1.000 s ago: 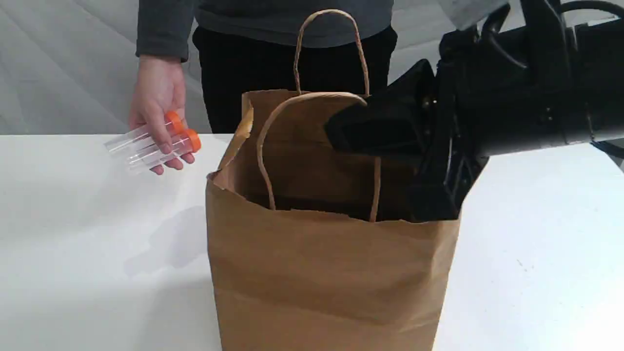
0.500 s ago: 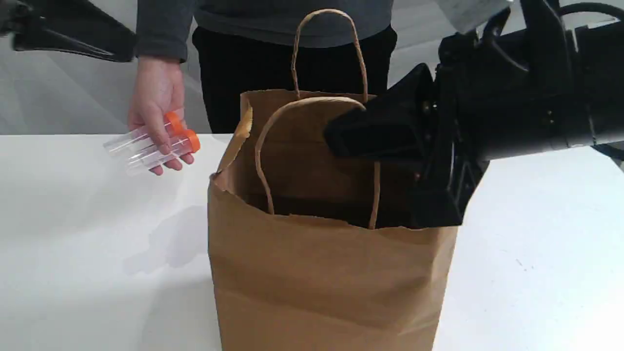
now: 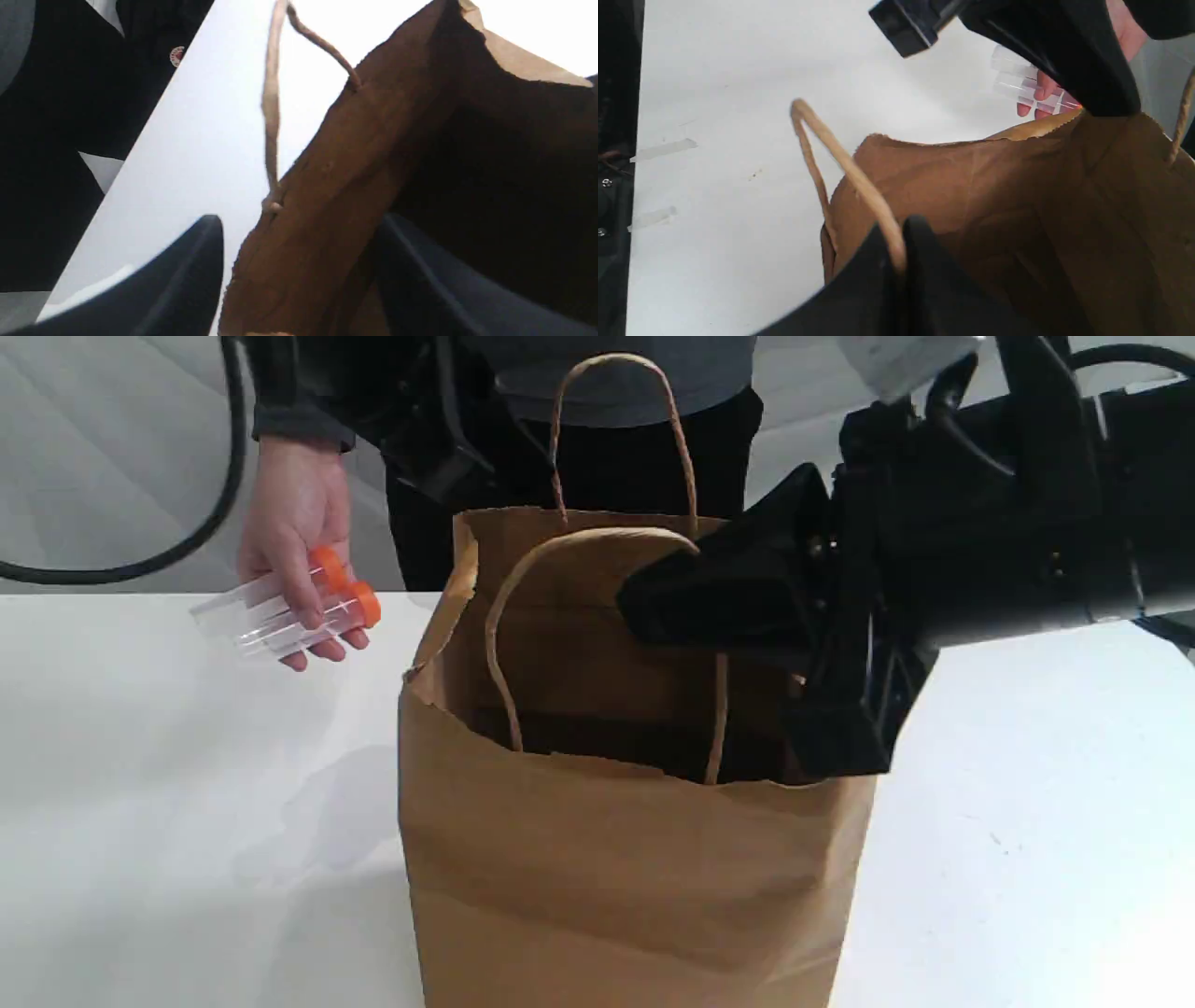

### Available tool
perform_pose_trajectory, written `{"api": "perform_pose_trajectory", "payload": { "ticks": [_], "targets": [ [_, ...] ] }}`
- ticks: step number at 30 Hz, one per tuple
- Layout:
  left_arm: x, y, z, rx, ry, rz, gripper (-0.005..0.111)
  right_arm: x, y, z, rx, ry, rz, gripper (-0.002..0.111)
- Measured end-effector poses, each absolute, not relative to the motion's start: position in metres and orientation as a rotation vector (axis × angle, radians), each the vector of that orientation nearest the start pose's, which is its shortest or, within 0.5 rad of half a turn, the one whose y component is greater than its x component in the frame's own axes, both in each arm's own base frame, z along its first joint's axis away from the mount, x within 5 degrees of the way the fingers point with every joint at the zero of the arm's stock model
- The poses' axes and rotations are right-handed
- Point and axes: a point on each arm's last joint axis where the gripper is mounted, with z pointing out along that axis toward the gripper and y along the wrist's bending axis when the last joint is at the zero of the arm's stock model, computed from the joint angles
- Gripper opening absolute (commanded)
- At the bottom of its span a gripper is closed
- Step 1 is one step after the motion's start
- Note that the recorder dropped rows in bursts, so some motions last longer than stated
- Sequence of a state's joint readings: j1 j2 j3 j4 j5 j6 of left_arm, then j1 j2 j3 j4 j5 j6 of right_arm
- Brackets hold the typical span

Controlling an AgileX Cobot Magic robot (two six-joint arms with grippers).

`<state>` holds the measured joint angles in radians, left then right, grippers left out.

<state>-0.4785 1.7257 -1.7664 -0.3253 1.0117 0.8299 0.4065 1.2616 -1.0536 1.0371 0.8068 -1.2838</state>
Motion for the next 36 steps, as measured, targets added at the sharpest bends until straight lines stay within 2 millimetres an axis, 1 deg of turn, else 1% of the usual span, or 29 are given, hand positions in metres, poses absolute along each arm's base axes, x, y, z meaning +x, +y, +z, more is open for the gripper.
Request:
{"api": "perform_pose_trajectory", "payload": {
  "ticks": [6, 11, 14, 21, 26, 29, 30, 32, 33, 34, 36],
  "targets": [
    [0.337, -0.2, 0.371, 1.467, 1.967, -0.175, 0.052, 0.217, 0.155, 0.354, -1.188, 1.754, 0.724, 0.0],
    [0.34, -0.198, 0.367, 1.509, 1.955, -0.12, 0.052, 0.215, 0.156, 0.354, -1.2, 1.755, 0.736, 0.0],
    [0.343, -0.2, 0.363, 1.521, 1.958, -0.115, 0.052, 0.215, 0.156, 0.354, -1.205, 1.755, 0.74, 0.0],
    [0.357, -0.204, 0.339, 1.57, 1.987, -0.084, 0.052, 0.214, 0.156, 0.354, -1.209, 1.756, 0.744, 0.0],
    [0.362, -0.206, 0.336, 1.577, 1.952, -0.061, 0.05, 0.213, 0.156, 0.353, -1.224, 1.757, 0.759, 0.0],
    [0.364, -0.207, 0.333, 1.584, 1.945, -0.056, 0.042, 0.212, 0.156, 0.353, -1.228, 1.757, 0.763, 0.0],
    [0.365, -0.207, 0.332, 1.587, 1.946, -0.056, 0.037, 0.212, 0.156, 0.353, -1.228, 1.757, 0.763, 0.0],
    [0.367, -0.208, 0.328, 1.594, 1.952, -0.057, 0.025, 0.212, 0.156, 0.353, -1.229, 1.757, 0.764, 0.0],
    [0.367, -0.209, 0.326, 1.602, 1.949, -0.055, 0.015, 0.212, 0.156, 0.353, -1.229, 1.757, 0.764, 0.0],
    [0.368, -0.209, 0.325, 1.609, 1.944, -0.052, 0.002, 0.212, 0.156, 0.353, -1.229, 1.757, 0.764, 0.0],
    [0.369, -0.21, 0.324, 1.617, 1.937, -0.048, 0.0, 0.212, 0.156, 0.353, -1.229, 1.757, 0.764, 0.0]
  ]
}}
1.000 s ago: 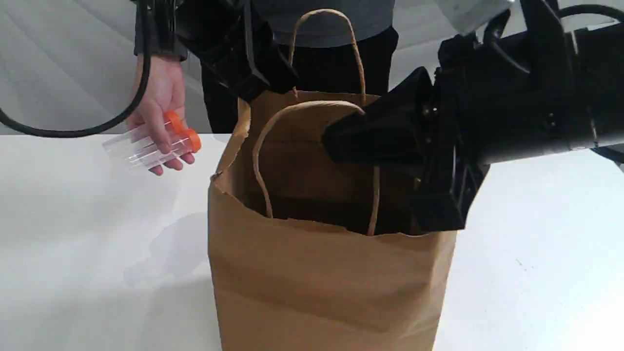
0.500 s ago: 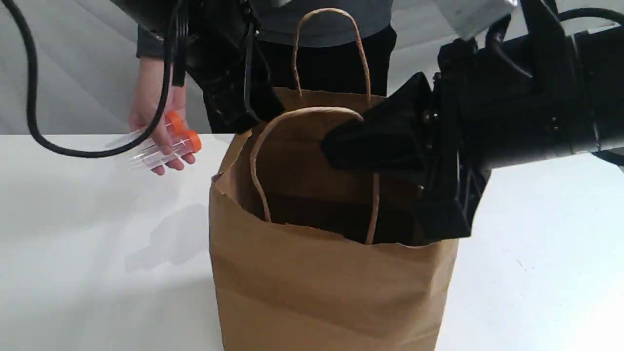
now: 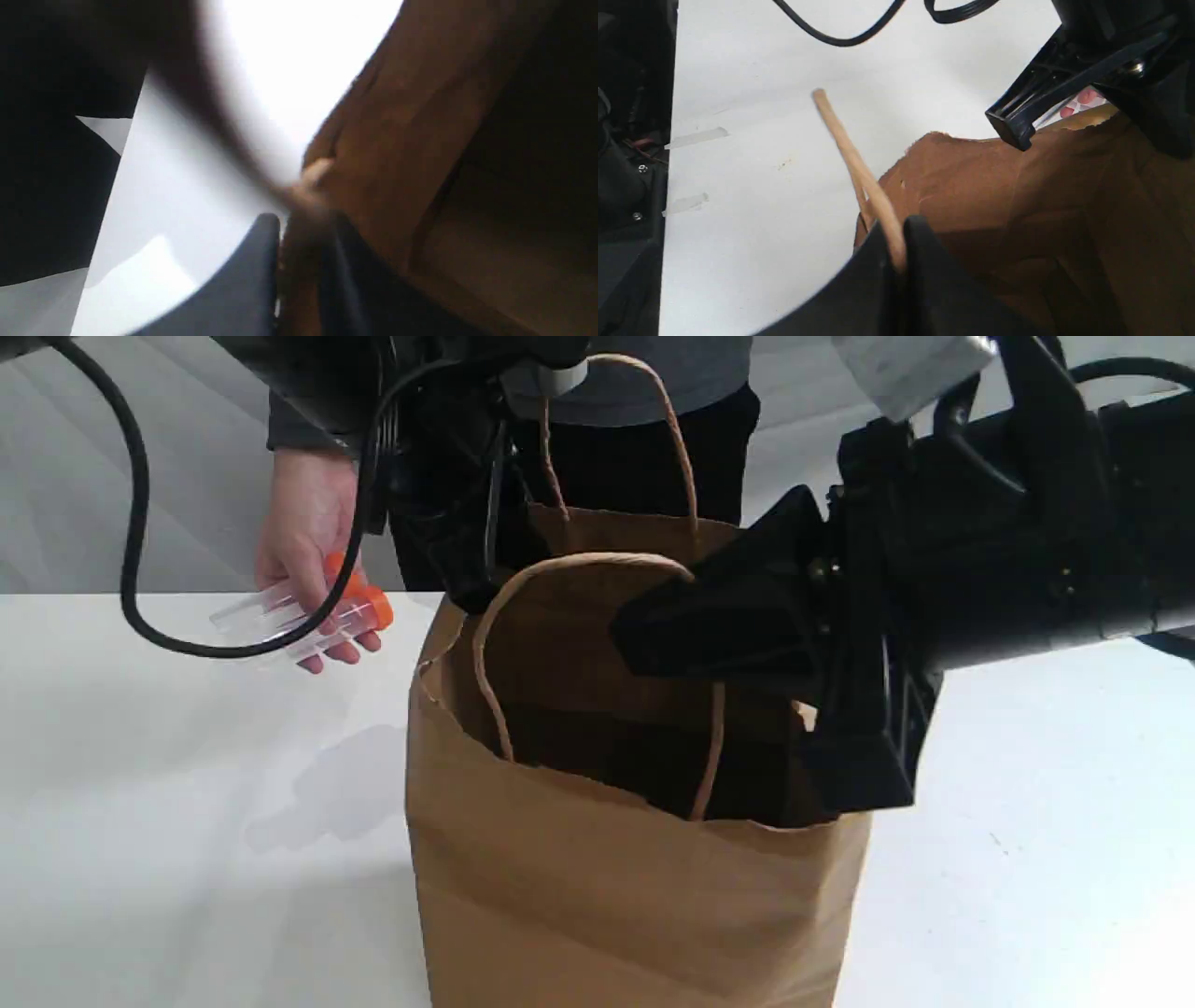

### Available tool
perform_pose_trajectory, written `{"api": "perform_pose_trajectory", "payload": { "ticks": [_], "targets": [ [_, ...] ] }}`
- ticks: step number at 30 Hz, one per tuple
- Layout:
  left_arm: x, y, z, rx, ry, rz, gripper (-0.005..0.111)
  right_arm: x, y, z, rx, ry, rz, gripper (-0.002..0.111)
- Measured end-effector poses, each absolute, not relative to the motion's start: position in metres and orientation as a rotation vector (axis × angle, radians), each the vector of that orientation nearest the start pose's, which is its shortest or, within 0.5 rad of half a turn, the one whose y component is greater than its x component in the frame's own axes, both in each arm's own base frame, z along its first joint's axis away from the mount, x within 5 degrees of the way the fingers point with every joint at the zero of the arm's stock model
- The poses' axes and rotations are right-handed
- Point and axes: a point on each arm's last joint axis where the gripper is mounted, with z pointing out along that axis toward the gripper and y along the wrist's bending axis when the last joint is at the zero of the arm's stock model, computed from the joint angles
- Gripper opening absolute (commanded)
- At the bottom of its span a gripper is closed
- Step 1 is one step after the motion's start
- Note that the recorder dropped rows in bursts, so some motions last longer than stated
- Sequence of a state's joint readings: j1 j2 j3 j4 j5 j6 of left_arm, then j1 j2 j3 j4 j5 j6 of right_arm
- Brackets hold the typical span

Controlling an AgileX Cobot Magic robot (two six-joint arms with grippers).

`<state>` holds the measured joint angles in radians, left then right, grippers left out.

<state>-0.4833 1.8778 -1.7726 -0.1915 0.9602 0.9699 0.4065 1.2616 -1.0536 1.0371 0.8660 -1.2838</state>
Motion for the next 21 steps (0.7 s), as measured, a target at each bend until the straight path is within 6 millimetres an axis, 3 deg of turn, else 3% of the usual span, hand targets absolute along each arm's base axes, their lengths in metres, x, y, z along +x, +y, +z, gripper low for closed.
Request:
{"api": "perform_pose_trajectory", "payload": {
  "ticks": [8, 11, 15, 21],
  "targets": [
    [0.369, -0.209, 0.324, 1.584, 1.966, -0.054, 0.0, 0.212, 0.156, 0.354, -1.206, 1.777, 0.781, 0.0],
    [0.37, -0.207, 0.323, 1.547, 2.001, -0.038, 0.0, 0.213, 0.157, 0.364, -1.172, 1.786, 0.806, 0.0],
    [0.377, -0.193, 0.323, 1.425, 2.094, -0.102, 0.0, 0.213, 0.158, 0.395, -1.159, 1.736, 0.8, 0.0],
    [0.394, -0.146, 0.326, 1.159, 2.235, -0.346, 0.0, 0.214, 0.153, 0.439, -1.142, 1.679, 0.687, 0.0]
  ]
}}
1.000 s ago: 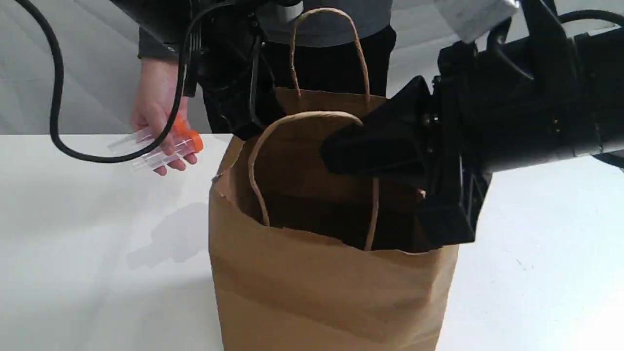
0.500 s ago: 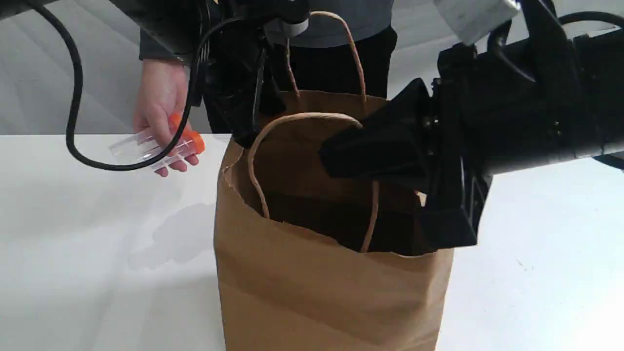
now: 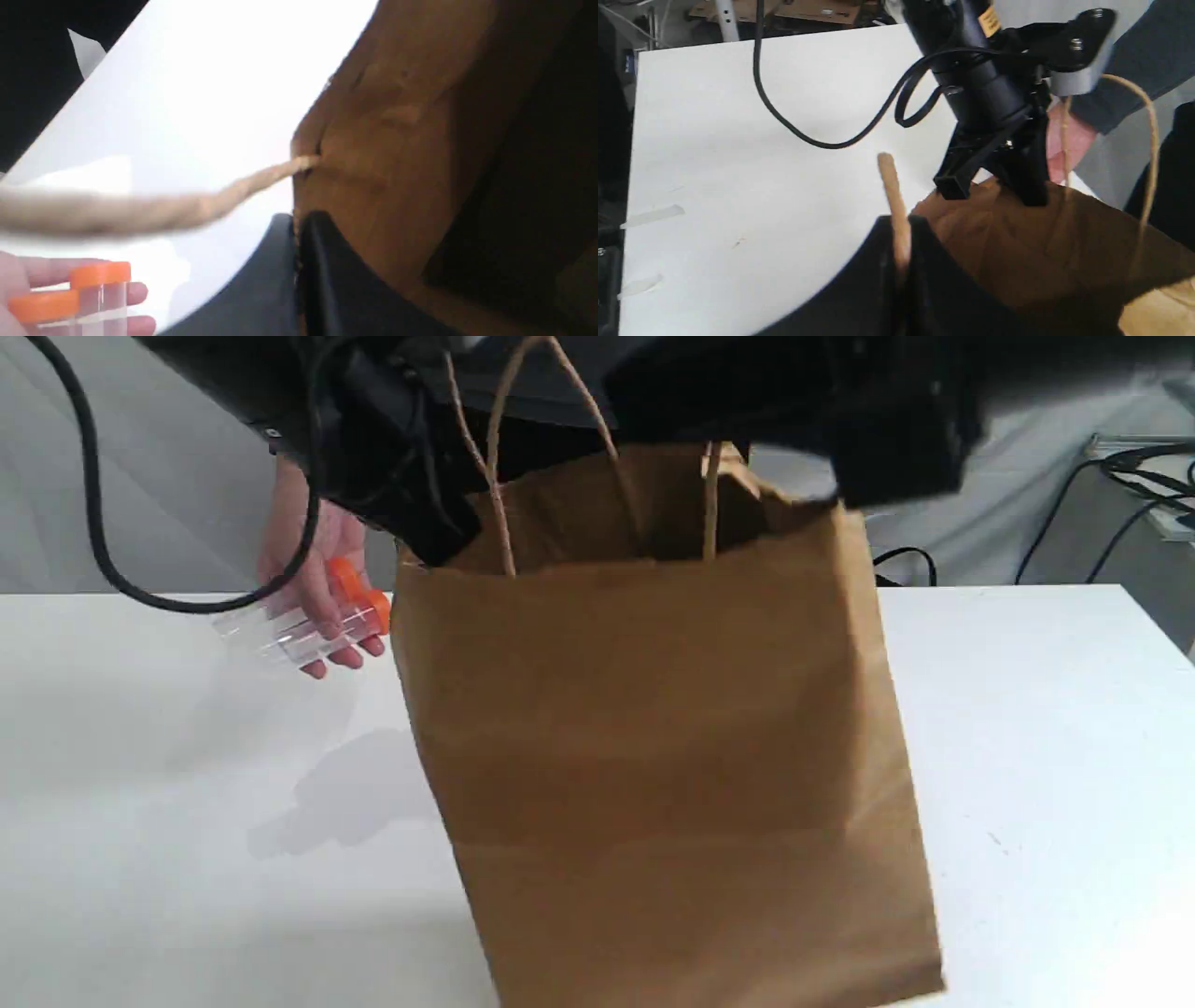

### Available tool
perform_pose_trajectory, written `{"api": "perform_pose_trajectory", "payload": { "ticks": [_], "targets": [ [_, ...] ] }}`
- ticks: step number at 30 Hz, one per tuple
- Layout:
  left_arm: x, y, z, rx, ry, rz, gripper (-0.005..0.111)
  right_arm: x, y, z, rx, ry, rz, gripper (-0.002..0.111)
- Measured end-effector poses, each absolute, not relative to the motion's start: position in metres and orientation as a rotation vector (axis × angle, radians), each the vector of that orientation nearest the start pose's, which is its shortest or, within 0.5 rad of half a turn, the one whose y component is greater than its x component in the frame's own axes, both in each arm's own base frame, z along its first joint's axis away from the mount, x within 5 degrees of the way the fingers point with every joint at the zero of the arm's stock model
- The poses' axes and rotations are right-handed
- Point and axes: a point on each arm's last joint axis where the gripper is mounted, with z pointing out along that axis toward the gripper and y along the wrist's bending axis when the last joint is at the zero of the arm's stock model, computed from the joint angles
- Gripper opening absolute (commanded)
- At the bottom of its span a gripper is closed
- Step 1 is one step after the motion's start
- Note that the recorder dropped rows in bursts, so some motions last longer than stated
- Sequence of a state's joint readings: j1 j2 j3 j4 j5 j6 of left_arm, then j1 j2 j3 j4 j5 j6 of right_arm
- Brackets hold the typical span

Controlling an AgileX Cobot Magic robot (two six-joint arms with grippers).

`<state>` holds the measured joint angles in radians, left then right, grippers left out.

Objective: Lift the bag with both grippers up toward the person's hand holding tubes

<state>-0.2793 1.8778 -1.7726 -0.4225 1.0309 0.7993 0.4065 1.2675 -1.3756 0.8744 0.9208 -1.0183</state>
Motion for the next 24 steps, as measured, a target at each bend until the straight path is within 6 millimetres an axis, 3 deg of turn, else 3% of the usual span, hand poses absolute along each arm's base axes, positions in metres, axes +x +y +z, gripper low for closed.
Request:
{"api": "perform_pose_trajectory", "payload": {
  "ticks": [7, 16, 24],
  "targets": [
    [0.4, -0.124, 0.33, 0.958, 2.297, -0.512, 0.0, 0.224, 0.156, 0.462, -1.087, 1.687, 0.696, 0.0],
    [0.398, -0.124, 0.329, 0.874, 2.351, -0.56, 0.0, 0.245, 0.169, 0.452, -1.11, 1.769, 0.784, 0.0],
    [0.397, -0.124, 0.329, 0.844, 2.386, -0.582, 0.0, 0.244, 0.169, 0.452, -1.119, 1.775, 0.796, 0.0]
  ]
}}
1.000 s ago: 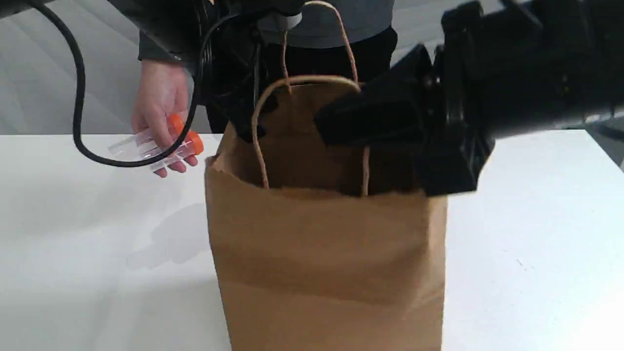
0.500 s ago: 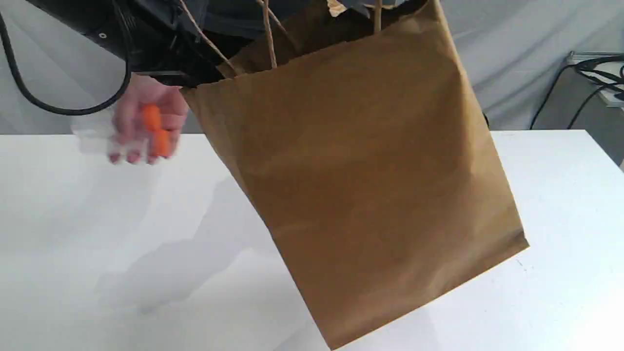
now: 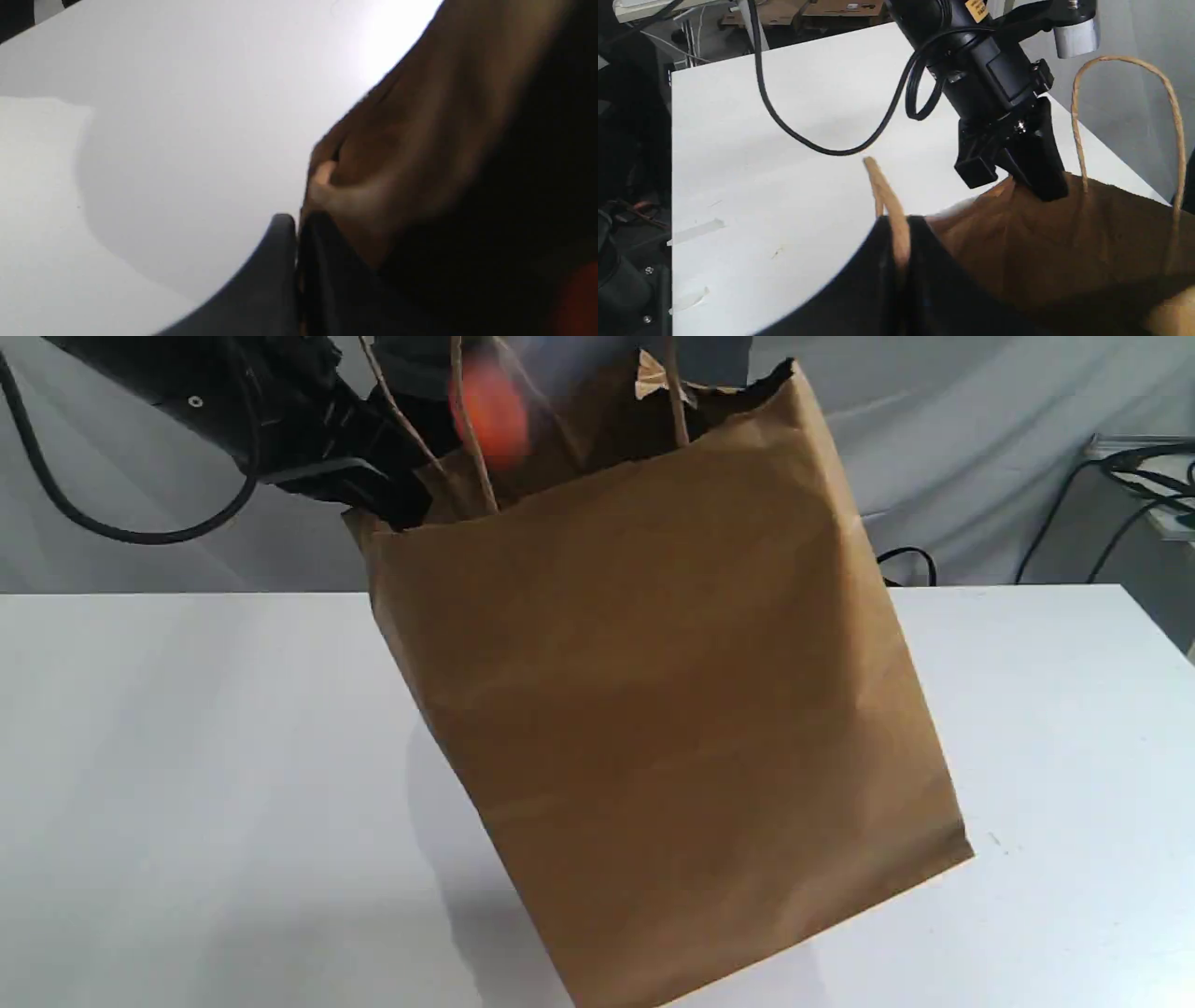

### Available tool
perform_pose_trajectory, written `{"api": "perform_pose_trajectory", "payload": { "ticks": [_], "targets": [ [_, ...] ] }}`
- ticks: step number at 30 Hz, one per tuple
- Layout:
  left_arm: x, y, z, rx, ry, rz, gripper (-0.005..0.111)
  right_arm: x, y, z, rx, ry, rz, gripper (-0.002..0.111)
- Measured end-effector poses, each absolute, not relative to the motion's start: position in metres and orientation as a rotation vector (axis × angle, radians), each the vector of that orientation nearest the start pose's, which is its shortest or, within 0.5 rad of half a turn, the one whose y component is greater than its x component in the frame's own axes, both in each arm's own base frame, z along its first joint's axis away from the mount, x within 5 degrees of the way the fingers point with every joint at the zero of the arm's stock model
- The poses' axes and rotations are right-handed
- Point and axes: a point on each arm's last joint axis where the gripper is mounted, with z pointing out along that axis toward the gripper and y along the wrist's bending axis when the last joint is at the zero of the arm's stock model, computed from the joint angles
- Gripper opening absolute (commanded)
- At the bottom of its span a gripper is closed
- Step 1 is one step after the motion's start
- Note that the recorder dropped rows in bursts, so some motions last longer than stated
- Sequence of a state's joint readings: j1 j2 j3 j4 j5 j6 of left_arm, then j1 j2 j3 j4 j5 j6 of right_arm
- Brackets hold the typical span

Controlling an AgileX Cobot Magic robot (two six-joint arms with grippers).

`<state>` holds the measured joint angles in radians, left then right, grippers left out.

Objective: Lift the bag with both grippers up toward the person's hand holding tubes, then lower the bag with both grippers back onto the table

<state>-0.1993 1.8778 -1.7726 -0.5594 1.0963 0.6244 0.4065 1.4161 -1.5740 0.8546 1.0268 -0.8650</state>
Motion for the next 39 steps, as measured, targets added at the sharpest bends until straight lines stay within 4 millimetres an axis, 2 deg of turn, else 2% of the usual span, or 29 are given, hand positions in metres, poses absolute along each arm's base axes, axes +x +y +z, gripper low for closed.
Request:
{"api": "perform_pose_trajectory", "payload": {
  "ticks": [12, 17, 22, 31, 39],
  "targets": [
    [0.396, -0.124, 0.33, 0.849, 2.391, -0.586, 0.0, 0.243, 0.169, 0.451, -1.133, 1.781, 0.8, 0.0],
    [0.398, -0.125, 0.352, 0.862, 2.327, -0.566, 0.0, 0.242, 0.167, 0.445, -1.116, 1.79, 0.785, 0.0],
    [0.399, -0.125, 0.371, 0.862, 2.264, -0.546, 0.0, 0.234, 0.161, 0.43, -1.054, 1.8, 0.756, 0.0],
    [0.397, -0.125, 0.371, 0.88, 2.275, -0.558, 0.0, 0.218, 0.158, 0.409, -1.039, 1.728, 0.822, 0.0],
    [0.391, -0.129, 0.37, 0.914, 2.295, -0.64, 0.0, 0.21, 0.155, 0.362, -1.061, 1.844, 0.863, 0.0]
  ]
}}
